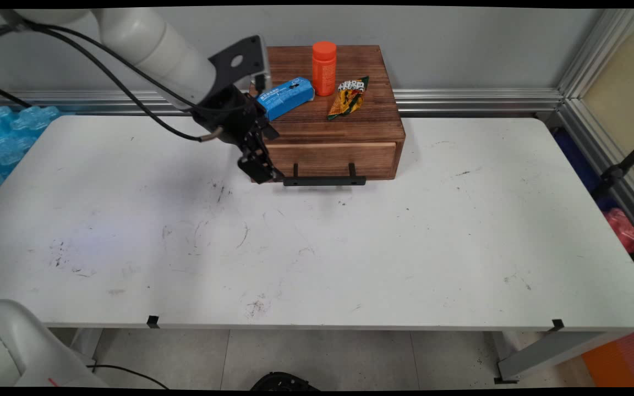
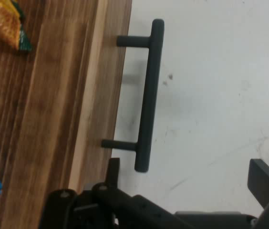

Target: Open the drawer

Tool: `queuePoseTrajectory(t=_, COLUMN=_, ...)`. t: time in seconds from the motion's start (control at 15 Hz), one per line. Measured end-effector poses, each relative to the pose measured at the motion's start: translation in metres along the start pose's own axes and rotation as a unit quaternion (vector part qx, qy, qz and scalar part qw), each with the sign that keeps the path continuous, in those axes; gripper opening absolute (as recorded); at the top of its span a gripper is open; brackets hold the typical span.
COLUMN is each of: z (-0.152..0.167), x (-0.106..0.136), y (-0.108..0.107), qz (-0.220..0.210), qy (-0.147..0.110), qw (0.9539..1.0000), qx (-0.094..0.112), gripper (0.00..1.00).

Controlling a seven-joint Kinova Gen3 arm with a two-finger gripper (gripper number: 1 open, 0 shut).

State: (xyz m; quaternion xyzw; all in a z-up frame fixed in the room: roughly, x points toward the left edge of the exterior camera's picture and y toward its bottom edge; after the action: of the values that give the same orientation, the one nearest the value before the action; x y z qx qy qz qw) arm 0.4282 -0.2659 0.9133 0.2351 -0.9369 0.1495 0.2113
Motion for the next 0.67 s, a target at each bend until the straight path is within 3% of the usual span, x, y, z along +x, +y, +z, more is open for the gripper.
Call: queuePoseTrajectory(t=0.67, z=0.053, x=0.016, y=0.004, qz=-0.007, qy=-0.004, qw=0.9998, qx=0.017, gripper=1.00)
